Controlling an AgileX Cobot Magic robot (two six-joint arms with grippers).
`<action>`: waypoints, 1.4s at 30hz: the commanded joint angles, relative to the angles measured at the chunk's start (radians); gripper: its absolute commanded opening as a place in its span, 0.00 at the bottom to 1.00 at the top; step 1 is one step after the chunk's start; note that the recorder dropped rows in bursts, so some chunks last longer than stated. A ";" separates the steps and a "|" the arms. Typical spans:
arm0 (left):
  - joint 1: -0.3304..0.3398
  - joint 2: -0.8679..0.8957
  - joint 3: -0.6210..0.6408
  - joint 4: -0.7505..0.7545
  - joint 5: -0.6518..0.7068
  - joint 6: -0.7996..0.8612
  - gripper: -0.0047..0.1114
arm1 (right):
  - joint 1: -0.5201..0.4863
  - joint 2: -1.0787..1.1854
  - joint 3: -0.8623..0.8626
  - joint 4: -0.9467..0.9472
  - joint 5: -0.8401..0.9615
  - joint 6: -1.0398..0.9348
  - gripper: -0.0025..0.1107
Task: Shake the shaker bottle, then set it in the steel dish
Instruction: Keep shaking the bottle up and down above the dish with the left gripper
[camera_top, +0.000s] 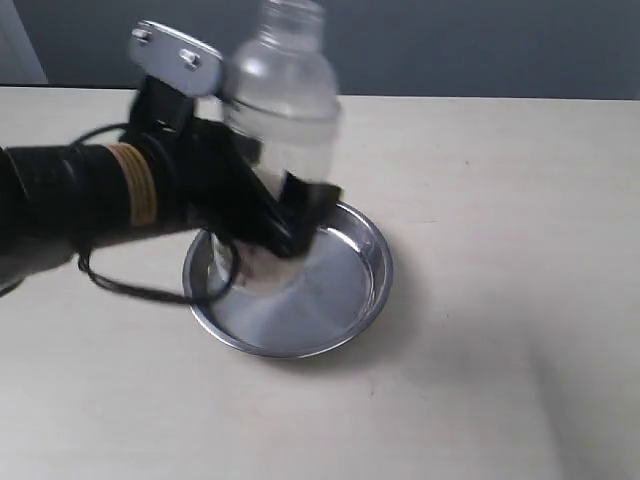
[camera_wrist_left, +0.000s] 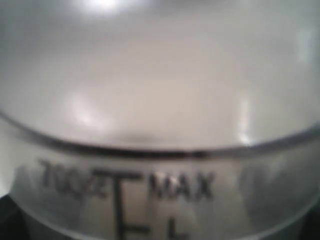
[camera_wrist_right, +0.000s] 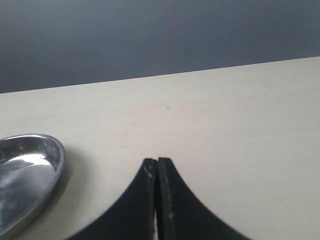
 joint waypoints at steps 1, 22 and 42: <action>0.054 0.046 -0.005 -0.029 -0.019 -0.004 0.04 | 0.003 0.004 0.001 -0.002 -0.011 -0.004 0.01; 0.149 0.074 -0.012 -0.098 -0.015 -0.204 0.04 | 0.003 0.004 0.001 -0.004 -0.014 -0.004 0.01; 0.119 -0.121 -0.152 0.233 -0.022 -0.221 0.04 | 0.003 0.004 0.001 -0.004 -0.014 -0.004 0.01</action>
